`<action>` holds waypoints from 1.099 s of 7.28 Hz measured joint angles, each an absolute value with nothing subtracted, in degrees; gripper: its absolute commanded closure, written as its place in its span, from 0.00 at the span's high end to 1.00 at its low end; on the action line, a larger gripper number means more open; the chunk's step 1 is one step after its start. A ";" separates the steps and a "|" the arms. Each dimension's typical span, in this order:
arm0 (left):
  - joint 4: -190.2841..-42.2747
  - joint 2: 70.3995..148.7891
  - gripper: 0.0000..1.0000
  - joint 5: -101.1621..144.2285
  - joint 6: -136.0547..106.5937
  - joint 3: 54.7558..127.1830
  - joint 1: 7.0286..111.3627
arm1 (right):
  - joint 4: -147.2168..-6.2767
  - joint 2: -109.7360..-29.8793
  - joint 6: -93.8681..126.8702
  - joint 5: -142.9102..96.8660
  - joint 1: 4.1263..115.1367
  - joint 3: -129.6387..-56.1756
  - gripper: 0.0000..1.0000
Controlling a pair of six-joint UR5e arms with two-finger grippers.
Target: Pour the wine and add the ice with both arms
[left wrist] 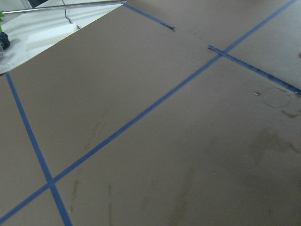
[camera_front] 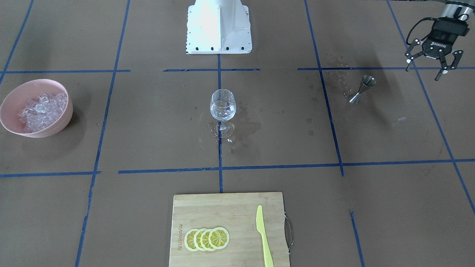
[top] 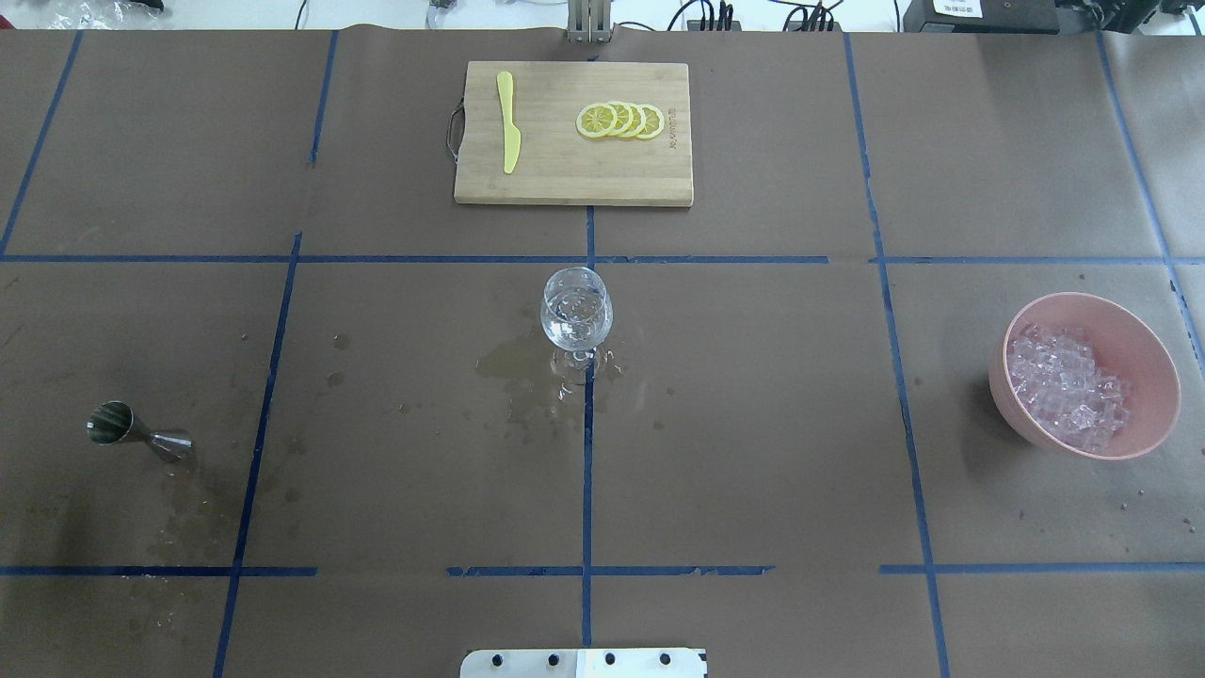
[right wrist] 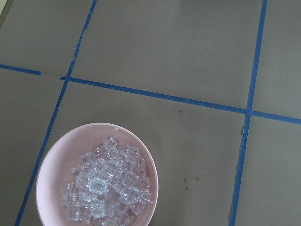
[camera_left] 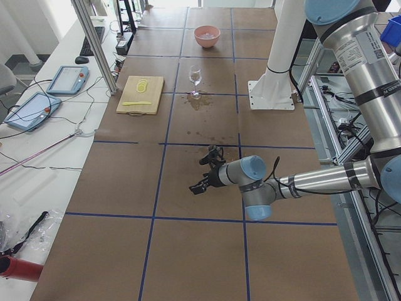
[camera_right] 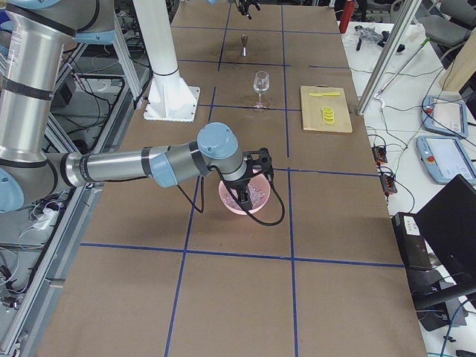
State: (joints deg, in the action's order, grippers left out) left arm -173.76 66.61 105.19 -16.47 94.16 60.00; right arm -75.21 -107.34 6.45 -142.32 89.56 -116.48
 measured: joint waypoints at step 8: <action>-128.12 90.28 1.00 128.60 -26.68 99.89 78.89 | -75.41 -106.01 28.89 -135.84 69.36 -119.23 1.00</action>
State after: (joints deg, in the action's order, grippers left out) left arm -128.12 90.28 128.60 -26.68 99.89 78.89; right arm -75.41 -106.01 28.89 -135.84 69.36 -119.23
